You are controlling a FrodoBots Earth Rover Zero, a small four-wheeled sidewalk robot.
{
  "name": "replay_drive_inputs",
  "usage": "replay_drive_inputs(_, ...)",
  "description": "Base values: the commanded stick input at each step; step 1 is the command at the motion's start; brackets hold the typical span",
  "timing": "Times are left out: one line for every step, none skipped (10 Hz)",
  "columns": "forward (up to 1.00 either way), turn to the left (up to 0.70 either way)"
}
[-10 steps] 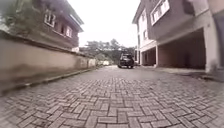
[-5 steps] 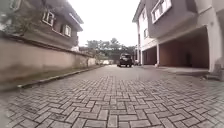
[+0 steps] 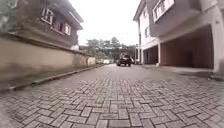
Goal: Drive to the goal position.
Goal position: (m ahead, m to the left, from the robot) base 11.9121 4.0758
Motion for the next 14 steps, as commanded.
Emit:
replay_drive_inputs(0.50, 0.00)
replay_drive_inputs(0.50, 0.00)
replay_drive_inputs(0.50, 0.00)
replay_drive_inputs(0.50, 0.00)
replay_drive_inputs(0.50, 0.00)
replay_drive_inputs(0.50, 0.00)
replay_drive_inputs(0.50, 0.00)
replay_drive_inputs(0.50, 0.00)
replay_drive_inputs(0.50, 0.00)
replay_drive_inputs(0.50, 0.00)
replay_drive_inputs(0.50, 0.00)
replay_drive_inputs(0.50, 0.00)
replay_drive_inputs(0.50, 0.00)
replay_drive_inputs(0.50, 0.00)
